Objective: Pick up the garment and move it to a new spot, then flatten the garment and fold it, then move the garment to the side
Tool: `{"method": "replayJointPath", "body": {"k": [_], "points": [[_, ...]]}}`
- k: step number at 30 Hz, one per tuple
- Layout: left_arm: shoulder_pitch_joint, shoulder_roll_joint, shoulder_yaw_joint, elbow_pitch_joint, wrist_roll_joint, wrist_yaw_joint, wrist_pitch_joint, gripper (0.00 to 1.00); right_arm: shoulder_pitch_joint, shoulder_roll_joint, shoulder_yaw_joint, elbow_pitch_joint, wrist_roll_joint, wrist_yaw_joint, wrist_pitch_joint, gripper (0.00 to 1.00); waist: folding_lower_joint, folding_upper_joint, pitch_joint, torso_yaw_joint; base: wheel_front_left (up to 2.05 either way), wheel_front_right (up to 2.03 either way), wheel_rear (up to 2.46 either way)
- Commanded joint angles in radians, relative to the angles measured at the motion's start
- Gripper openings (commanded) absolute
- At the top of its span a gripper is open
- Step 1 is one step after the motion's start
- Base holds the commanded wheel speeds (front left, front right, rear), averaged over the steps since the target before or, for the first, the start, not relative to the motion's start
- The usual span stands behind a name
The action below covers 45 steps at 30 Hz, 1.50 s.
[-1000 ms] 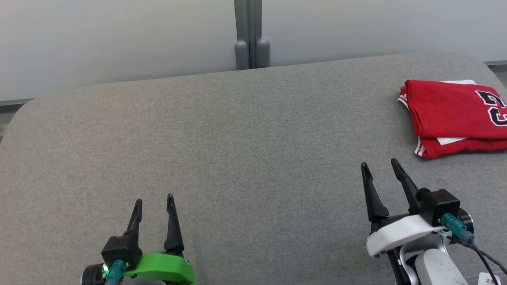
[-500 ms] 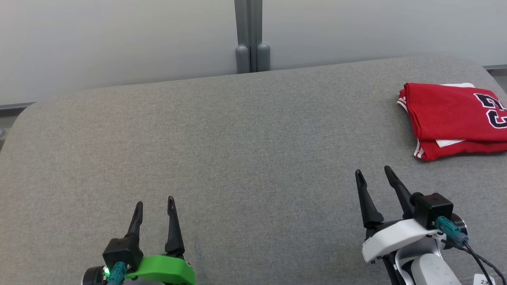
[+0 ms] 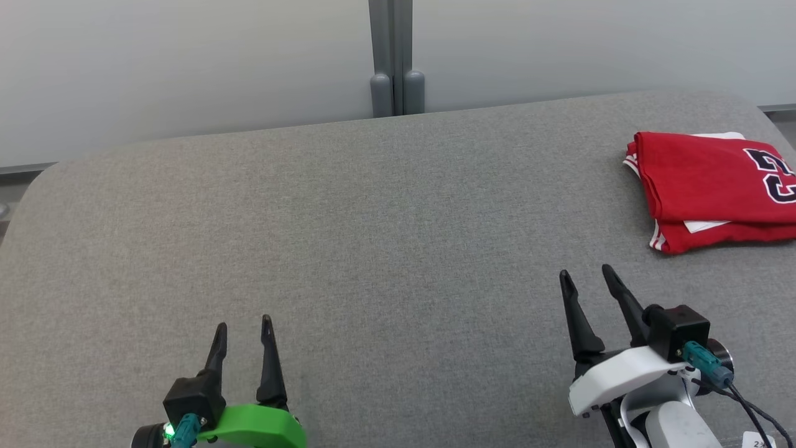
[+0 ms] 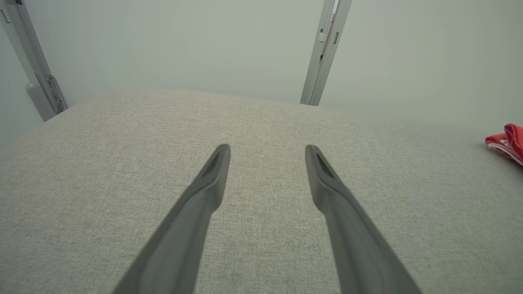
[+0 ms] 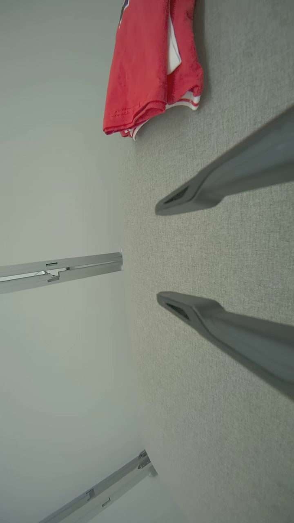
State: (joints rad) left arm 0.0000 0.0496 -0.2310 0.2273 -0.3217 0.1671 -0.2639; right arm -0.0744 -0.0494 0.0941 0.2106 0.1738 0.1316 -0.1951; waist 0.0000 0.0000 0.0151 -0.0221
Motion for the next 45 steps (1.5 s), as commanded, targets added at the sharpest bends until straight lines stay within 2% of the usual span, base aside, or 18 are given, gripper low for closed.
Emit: {"method": "replayJointPath", "body": {"k": [1,4,27,45], "points": [[0.001,0.0,0.0,0.007,-0.001,0.0,0.0,0.0,0.003,0.0,0.0,0.007,0.001,0.0,0.0,0.0,0.0,0.0,0.0,0.0,0.0,0.0,0.0],[0.005,0.0,0.002,0.022,-0.018,-0.004,0.003,0.0,0.018,0.002,0.001,0.022,0.02,0.0,0.002,0.0,0.0,0.0,0.0,0.0,0.0,0.0,0.0],[-0.032,0.019,0.078,0.024,-0.407,-0.089,0.093,0.0,0.0,-0.017,-0.038,0.024,0.45,0.0,0.074,0.0,0.0,0.0,-0.002,0.004,0.0,0.0,0.0],[-0.053,0.026,0.131,0.019,-0.641,-0.143,0.152,0.0,-0.01,-0.022,-0.068,0.024,0.709,-0.001,0.122,0.0,0.0,0.0,-0.004,0.007,0.0,0.0,0.0]]}}
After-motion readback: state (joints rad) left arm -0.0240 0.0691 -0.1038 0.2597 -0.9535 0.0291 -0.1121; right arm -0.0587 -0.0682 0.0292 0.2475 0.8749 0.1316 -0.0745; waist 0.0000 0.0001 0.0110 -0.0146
